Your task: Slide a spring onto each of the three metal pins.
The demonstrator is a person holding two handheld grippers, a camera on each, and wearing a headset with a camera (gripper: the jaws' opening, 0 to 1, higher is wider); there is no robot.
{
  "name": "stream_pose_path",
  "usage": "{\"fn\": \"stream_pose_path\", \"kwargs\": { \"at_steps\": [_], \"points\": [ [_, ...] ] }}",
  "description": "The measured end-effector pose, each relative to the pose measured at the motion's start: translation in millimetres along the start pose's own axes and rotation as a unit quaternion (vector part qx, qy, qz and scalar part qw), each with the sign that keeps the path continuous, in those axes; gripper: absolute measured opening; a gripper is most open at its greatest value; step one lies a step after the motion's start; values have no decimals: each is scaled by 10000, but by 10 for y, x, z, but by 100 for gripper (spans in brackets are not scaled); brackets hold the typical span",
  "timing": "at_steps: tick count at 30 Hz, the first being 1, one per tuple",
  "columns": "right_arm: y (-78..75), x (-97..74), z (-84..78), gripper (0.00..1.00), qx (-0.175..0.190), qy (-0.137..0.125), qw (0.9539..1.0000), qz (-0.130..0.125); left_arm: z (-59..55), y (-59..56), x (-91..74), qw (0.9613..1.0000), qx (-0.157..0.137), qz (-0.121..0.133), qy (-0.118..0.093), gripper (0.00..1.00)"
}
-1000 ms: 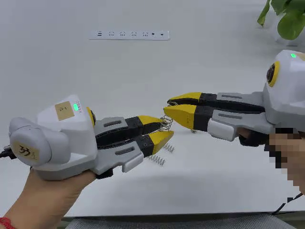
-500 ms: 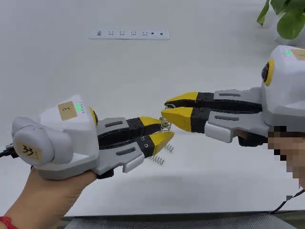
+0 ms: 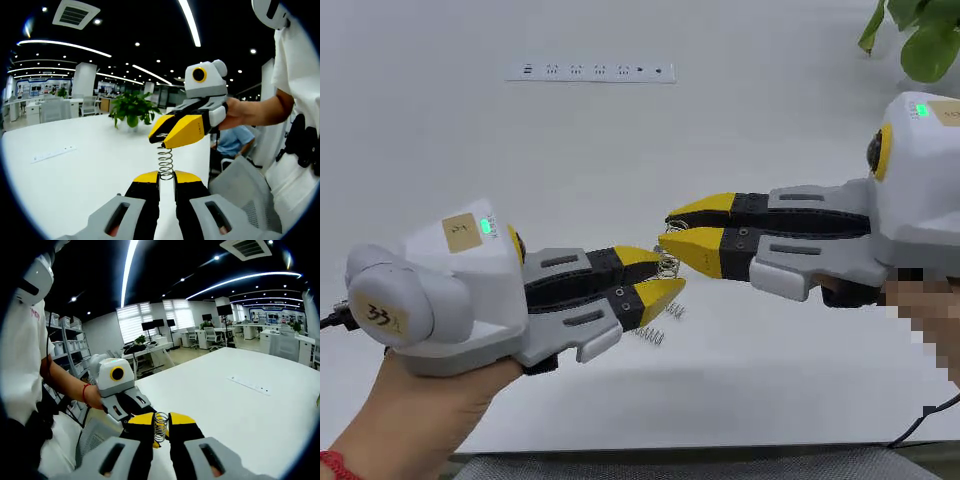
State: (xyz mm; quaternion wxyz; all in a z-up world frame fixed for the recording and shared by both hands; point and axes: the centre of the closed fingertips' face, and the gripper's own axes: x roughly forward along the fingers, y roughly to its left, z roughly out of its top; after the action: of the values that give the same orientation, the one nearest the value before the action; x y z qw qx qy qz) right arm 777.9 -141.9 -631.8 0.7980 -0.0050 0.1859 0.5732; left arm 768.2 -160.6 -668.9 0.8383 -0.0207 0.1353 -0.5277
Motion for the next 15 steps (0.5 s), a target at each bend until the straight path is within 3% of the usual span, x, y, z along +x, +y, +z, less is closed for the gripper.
{"fn": "stream_pose_path", "kwargs": {
  "at_steps": [6,15],
  "points": [
    [18,2,-1,12,-30,54,10000,42,17,-11,-2,10000,-2,-22,-36,10],
    [7,-22,14,21,-115,184,9997,101,4,-33,7,10000,37,-83,-3,10]
  ]
}}
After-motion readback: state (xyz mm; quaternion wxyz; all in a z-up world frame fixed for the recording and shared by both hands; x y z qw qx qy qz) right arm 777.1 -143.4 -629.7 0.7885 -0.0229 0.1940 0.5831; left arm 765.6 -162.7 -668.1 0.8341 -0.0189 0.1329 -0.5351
